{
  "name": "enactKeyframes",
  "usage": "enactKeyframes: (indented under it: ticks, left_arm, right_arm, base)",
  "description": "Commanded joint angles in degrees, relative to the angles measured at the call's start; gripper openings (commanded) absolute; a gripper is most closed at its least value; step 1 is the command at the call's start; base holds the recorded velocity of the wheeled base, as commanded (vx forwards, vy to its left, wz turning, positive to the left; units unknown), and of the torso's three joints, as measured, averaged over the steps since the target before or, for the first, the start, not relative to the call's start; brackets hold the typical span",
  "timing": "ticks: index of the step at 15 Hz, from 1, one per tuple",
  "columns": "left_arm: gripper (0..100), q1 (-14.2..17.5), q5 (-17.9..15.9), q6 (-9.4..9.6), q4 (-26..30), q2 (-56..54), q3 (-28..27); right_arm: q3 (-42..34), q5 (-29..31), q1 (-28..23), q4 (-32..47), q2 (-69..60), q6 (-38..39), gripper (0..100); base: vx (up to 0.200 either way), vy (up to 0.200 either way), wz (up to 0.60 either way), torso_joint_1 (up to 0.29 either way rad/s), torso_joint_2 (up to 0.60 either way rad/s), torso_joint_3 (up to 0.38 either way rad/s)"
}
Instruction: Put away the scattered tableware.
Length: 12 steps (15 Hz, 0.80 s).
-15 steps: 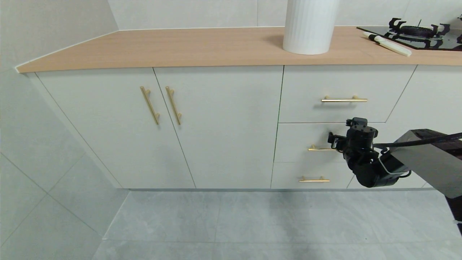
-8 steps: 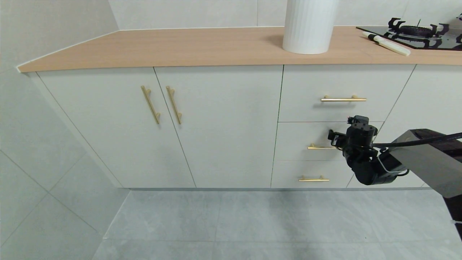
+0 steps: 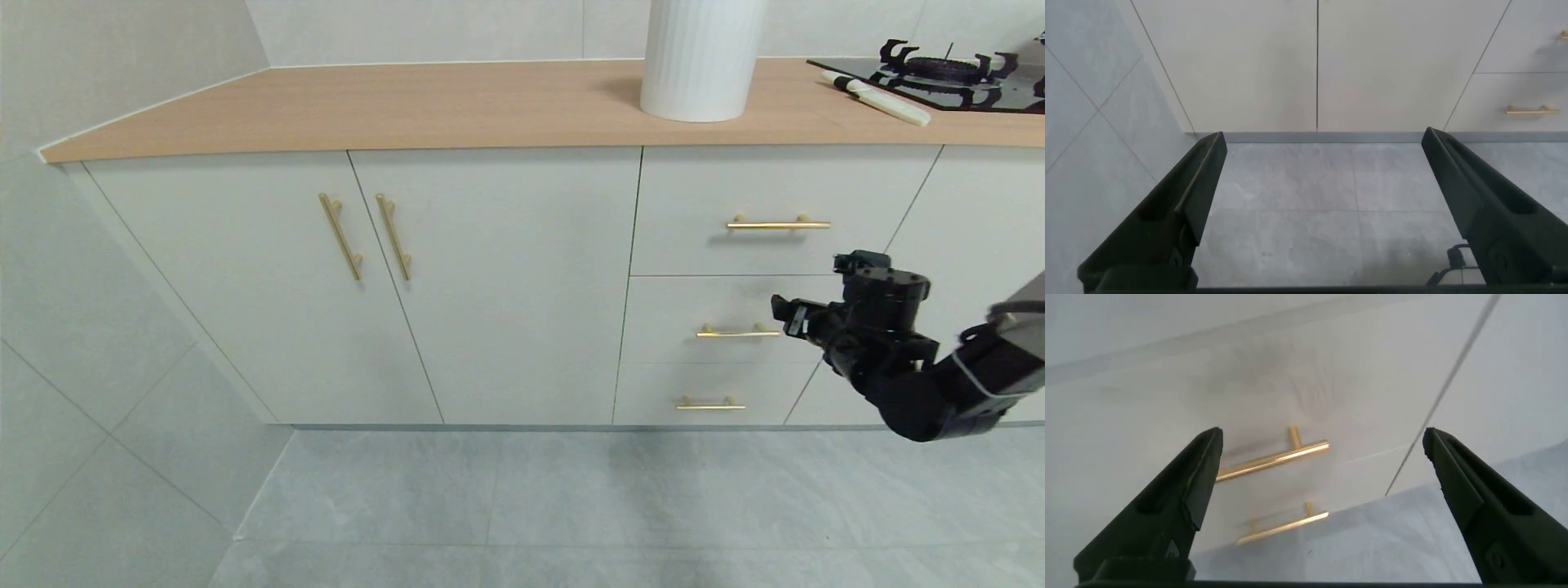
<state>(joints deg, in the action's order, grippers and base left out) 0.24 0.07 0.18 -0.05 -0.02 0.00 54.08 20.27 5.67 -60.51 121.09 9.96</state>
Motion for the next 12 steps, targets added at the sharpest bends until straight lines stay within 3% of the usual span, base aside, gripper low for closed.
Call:
enactKeyframes:
  ticks: [1, 4, 5, 6, 7, 9, 12]
  left_arm:
    - [100, 0.0, 0.0, -0.01, 0.0, 0.0, 0.0]
    - [100, 0.0, 0.0, -0.01, 0.0, 0.0, 0.0]
    - [100, 0.0, 0.0, -0.01, 0.0, 0.0, 0.0]
    - [100, 0.0, 0.0, -0.01, 0.0, 0.0, 0.0]
    - [100, 0.0, 0.0, -0.01, 0.0, 0.0, 0.0]
    - [100, 0.0, 0.0, -0.01, 0.0, 0.0, 0.0]
    - [100, 0.0, 0.0, -0.01, 0.0, 0.0, 0.0]
  right_arm:
    - [-23.1, 0.0, 0.6, 0.1, -35.3, -0.4, 100]
    - [-37.2, 0.9, 0.0, 2.8, -61.1, -6.6, 100]
    - [-42.3, 1.0, -0.2, 8.7, -74.9, -11.1, 100]
    - [-43.2, 1.0, -0.2, 12.1, -79.7, -12.3, 100]
    - [-43.1, 1.1, -0.3, 24.6, -91.7, -13.4, 100]
    - [-40.4, 0.9, -3.0, 41.3, -105.4, -14.8, 100]
    - [-39.2, 0.4, -5.3, 54.2, -117.7, -15.1, 100]
  base:
    - [0.000, 0.000, 0.00, 0.000, 0.00, 0.000]
    - [0.000, 0.000, 0.00, 0.000, 0.00, 0.000]
    - [0.000, 0.000, 0.00, 0.000, 0.00, 0.000]
    - [0.000, 0.000, 0.00, 0.000, 0.00, 0.000]
    - [0.000, 0.000, 0.00, 0.000, 0.00, 0.000]
    - [0.000, 0.000, 0.00, 0.000, 0.00, 0.000]
    - [0.000, 0.000, 0.00, 0.000, 0.00, 0.000]
